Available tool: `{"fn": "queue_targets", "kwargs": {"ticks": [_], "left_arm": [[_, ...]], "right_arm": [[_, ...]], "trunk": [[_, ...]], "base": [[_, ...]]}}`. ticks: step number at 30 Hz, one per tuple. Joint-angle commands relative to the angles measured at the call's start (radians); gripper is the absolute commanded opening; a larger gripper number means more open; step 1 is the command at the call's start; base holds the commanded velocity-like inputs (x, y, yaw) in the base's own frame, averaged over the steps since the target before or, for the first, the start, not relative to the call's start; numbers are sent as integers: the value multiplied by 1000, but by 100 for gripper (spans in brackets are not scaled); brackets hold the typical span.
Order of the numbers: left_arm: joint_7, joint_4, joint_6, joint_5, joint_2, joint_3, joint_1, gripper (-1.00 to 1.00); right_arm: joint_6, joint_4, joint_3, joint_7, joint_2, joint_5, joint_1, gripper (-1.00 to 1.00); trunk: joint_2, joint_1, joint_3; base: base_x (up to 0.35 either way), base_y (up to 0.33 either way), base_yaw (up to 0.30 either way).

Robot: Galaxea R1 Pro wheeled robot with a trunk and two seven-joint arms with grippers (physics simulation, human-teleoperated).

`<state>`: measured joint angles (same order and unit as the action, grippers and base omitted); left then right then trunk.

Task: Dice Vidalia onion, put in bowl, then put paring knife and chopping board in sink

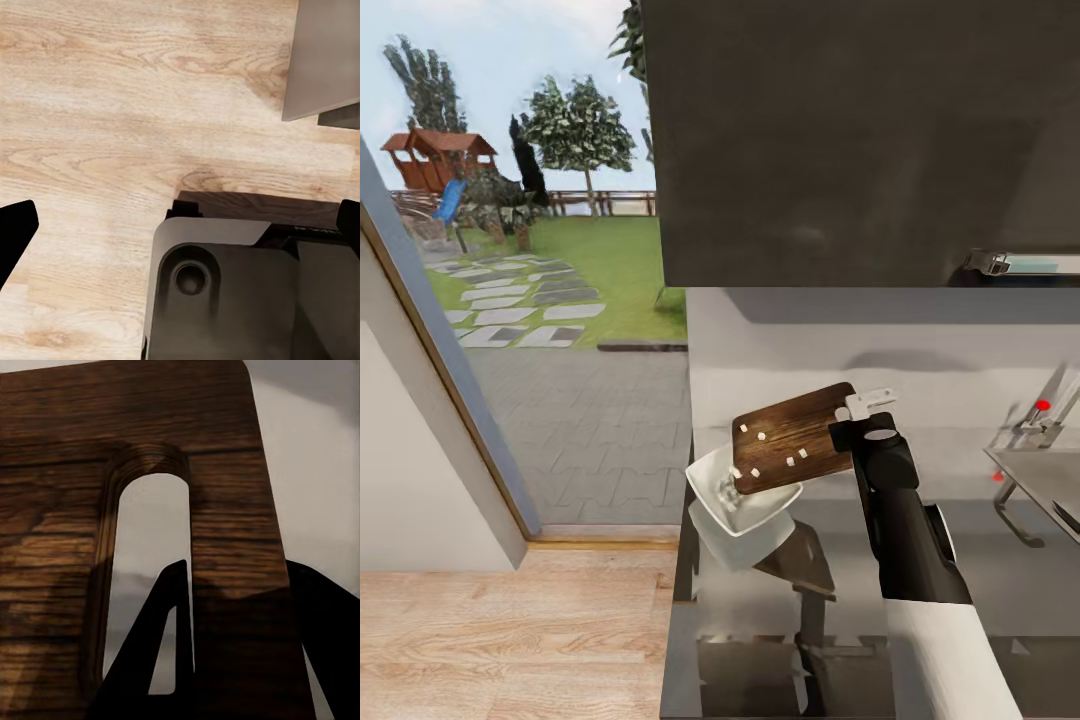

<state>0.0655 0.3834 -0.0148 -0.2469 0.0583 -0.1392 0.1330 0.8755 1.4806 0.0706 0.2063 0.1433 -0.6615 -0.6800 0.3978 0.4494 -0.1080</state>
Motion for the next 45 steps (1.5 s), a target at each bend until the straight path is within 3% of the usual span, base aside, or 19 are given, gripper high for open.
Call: {"fn": "queue_targets", "kwargs": {"ticks": [1, 18, 24, 39, 42, 45], "left_arm": [[7, 2, -1, -9, 1, -9, 0, 100], [7, 2, -1, -9, 1, -9, 0, 100], [7, 2, -1, -9, 1, -10, 0, 100], [7, 2, -1, -9, 1, -10, 0, 100], [7, 2, -1, -9, 0, -10, 0, 100], [7, 2, -1, -9, 1, -10, 0, 100]], "right_arm": [[2, 1, 2, 10, 1, -10, -1, -100], [3, 1, -1, 8, 1, -14, -1, -100], [3, 1, -20, 8, 2, -83, -1, -100], [5, 1, -28, 8, 6, -98, -1, -100], [5, 1, -29, 8, 29, -101, -1, -100], [5, 1, -35, 4, 31, -117, -1, -100]], "trunk": [[2, 1, -2], [2, 1, -2], [2, 1, -2], [2, 1, -2], [2, 1, -2], [2, 1, -2]], "base": [[0, 0, 0], [0, 0, 0], [0, 0, 0], [0, 0, 0], [0, 0, 0], [0, 0, 0]]}}
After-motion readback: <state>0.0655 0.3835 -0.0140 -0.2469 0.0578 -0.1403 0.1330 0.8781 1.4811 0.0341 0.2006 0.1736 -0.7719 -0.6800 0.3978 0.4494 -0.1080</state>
